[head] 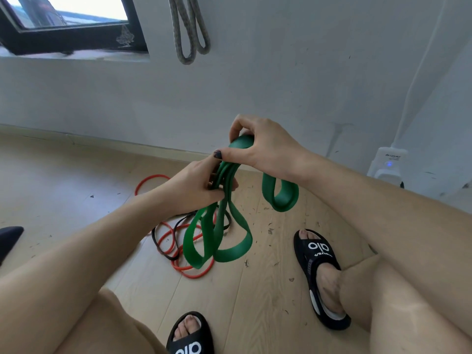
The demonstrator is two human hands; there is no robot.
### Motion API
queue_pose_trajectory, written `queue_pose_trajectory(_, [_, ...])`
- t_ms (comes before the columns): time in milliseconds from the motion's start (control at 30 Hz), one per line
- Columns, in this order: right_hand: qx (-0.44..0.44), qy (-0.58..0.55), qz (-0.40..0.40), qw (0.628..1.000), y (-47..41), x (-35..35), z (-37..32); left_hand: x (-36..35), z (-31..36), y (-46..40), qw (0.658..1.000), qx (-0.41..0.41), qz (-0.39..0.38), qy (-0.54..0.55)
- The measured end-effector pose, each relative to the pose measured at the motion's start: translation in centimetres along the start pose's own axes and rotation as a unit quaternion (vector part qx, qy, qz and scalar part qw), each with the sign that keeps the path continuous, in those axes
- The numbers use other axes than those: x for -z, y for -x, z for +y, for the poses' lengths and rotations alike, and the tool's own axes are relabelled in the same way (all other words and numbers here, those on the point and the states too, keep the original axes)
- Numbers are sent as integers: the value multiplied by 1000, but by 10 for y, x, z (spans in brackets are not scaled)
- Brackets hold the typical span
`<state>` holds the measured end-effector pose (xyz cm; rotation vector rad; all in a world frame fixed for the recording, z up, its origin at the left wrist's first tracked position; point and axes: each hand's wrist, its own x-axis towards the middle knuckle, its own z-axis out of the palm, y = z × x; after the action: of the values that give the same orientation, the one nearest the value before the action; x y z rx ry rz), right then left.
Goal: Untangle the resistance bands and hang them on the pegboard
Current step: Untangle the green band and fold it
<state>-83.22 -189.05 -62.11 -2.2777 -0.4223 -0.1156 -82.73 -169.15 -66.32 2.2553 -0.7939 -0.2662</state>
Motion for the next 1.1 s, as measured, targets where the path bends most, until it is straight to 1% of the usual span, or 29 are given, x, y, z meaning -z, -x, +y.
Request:
queue_pose_trajectory(167, [0, 4, 16, 1000, -1, 0, -1, 3, -8, -3, 997, -15, 13, -80])
queue_pose_trajectory(300, [-2, 1, 20, 1000, -1, -1, -1, 0, -11, -4, 994, -18, 29, -102])
queue_pose_trajectory(400, [-8, -11, 31, 999, -2, -2, -2, -3, -10, -4, 997, -28, 42, -60])
queue_pose_trajectory(500, [-12, -29, 37, 999, -3, 0, -3, -1, -10, -3, 999, -35, 28, 5])
queue_pose_trajectory(633, [-17, -40, 36, 998, -1, 2, -5, -4, -13, -3, 998, -47, 35, -12])
queue_pose_trajectory(833, [-18, -63, 44, 997, -2, -1, -6, -14, -8, -7, 996, -26, 83, -7])
queue_pose_trajectory(900, [-18, -67, 48, 996, -2, -1, -6, -16, -8, -8, 995, -17, 95, 12])
queue_pose_trajectory(1100, [-20, -80, 59, 995, -3, 0, -4, -15, -11, -9, 996, -9, 79, 32])
